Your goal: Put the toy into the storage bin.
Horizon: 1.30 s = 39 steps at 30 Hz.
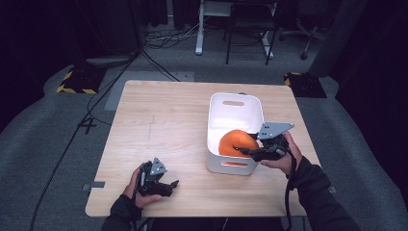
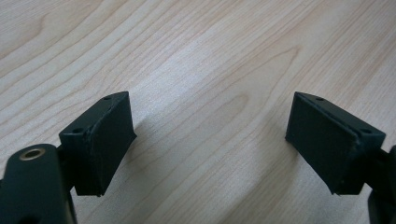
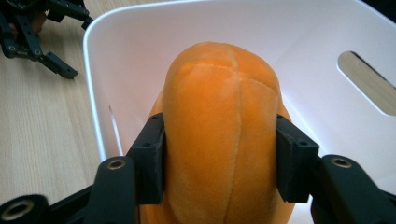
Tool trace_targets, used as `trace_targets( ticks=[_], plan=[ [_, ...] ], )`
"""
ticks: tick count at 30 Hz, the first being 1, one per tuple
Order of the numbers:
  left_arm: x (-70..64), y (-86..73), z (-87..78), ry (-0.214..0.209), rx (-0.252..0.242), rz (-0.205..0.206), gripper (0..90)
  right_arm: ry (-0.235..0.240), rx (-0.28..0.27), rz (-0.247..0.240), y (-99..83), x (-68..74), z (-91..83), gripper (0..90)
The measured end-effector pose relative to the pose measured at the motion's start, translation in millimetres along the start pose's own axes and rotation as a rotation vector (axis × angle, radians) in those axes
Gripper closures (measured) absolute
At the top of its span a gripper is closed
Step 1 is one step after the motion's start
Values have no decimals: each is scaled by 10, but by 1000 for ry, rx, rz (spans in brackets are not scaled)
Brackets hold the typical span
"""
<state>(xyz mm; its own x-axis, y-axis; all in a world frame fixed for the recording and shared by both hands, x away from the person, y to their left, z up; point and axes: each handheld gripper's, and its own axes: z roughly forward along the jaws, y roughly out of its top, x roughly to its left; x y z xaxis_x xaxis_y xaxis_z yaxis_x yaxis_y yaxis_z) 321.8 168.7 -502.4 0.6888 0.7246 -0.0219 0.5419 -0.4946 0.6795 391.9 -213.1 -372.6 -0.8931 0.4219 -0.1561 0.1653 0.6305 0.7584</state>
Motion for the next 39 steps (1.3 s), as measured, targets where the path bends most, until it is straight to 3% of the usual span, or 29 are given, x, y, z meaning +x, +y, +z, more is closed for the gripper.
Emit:
trace_targets(
  ticks=[27,39],
  plan=[
    [1,0,-1,0,1,2,153,36,123,47,-33,-86,89,411],
    [1,0,-1,0,1,2,153,43,131,70,-55,-117,89,387]
  ],
)
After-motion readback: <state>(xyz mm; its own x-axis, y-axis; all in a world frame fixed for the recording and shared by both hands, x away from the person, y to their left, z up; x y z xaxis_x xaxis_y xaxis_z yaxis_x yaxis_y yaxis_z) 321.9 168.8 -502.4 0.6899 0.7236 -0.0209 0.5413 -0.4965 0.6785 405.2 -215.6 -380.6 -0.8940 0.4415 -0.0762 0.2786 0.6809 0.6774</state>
